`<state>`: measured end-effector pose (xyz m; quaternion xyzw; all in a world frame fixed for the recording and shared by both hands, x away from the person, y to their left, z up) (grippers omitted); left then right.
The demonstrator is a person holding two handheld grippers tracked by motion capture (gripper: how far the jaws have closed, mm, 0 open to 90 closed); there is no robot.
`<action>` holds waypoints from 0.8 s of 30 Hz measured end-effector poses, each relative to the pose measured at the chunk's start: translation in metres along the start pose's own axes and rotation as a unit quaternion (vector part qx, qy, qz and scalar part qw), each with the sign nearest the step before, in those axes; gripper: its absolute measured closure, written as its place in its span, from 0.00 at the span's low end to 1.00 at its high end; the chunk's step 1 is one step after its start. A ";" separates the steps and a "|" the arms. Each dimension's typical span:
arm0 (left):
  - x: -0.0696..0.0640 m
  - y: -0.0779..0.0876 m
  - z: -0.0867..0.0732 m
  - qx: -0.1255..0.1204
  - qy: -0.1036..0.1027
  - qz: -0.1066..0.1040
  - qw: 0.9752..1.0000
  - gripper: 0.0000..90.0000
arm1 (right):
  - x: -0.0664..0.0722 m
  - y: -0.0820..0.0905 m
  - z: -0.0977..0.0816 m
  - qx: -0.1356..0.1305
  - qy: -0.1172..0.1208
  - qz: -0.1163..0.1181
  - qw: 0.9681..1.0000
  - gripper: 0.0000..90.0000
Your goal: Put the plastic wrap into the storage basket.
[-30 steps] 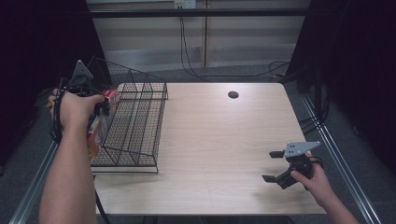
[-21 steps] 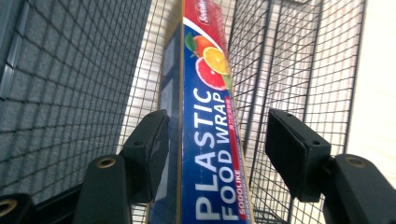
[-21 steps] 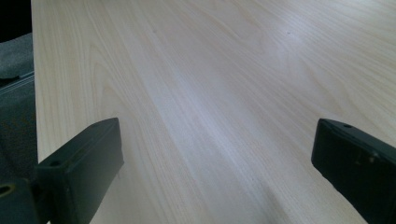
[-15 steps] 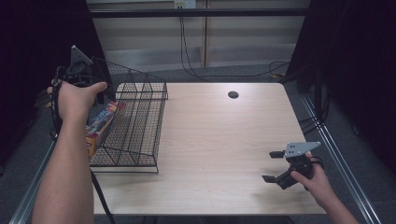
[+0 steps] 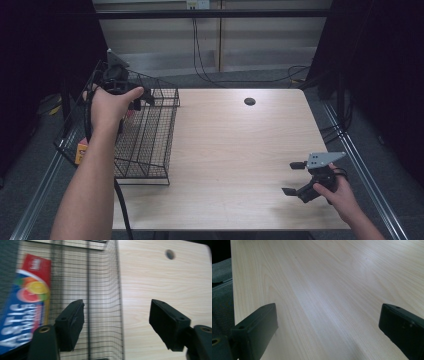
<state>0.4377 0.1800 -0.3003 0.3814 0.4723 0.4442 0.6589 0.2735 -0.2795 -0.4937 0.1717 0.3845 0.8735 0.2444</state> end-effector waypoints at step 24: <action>-0.065 -0.049 -0.022 0.001 -0.125 -0.061 0.990 0.18 | 0.001 -0.005 -0.001 0.010 0.004 0.000 1.000 0.02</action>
Point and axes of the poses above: each handheld gripper's, and its own axes: y roughly backward along the jaws, z roughly out of its top, x roughly to its left, the point moved 5 cm from there along -y, roughly forward along the jaws, and after that the axes turned 12 degrees about x, right-handed, at the moved point
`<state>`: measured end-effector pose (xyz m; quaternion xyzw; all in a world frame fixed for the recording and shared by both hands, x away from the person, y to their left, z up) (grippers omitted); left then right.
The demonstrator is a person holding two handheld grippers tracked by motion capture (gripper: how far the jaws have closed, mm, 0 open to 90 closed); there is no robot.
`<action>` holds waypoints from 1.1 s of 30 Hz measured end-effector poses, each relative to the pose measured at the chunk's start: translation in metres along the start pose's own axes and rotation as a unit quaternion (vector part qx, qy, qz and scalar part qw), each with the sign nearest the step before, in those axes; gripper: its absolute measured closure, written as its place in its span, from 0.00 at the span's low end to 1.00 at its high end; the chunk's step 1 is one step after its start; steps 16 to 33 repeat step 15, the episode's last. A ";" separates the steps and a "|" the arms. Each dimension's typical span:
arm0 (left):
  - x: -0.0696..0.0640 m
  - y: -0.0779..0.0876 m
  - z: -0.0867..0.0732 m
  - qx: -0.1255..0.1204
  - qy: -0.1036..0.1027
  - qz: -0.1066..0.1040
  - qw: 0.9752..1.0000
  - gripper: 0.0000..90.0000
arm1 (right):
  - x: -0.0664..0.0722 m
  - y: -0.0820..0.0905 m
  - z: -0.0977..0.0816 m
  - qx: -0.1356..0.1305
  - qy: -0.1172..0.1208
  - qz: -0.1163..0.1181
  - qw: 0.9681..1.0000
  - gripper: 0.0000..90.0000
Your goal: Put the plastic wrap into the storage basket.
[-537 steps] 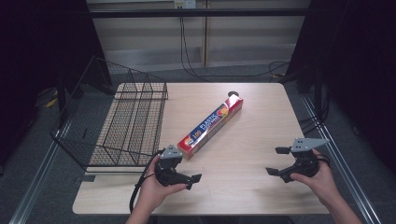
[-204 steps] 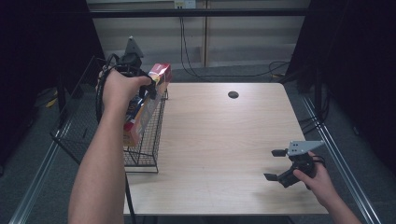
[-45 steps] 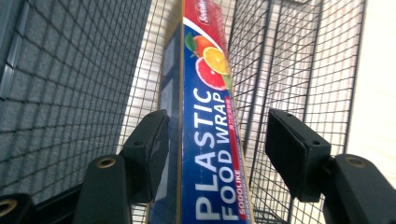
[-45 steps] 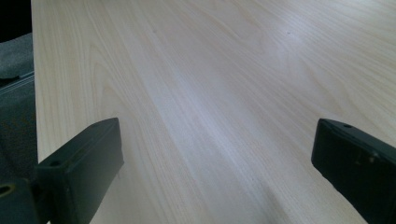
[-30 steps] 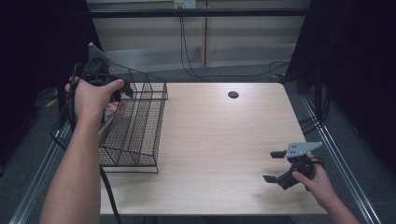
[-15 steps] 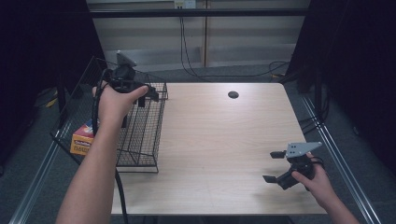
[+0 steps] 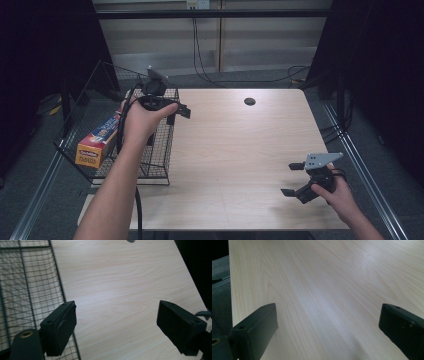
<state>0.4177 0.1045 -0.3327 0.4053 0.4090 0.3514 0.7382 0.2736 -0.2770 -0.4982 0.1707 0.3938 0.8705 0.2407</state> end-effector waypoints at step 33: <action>-0.032 -0.041 -0.017 0.005 -0.069 -0.028 0.997 0.13 | -0.001 -0.012 -0.004 0.025 -0.003 -0.021 0.999 0.02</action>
Point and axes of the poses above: each handheld gripper's, and its own axes: y roughly backward along the jaws, z roughly out of its top, x roughly to its left, the point moved 5 cm from there along -y, roughly forward along the jaws, and after that the axes turned 12 degrees about x, right-handed, at the moved point
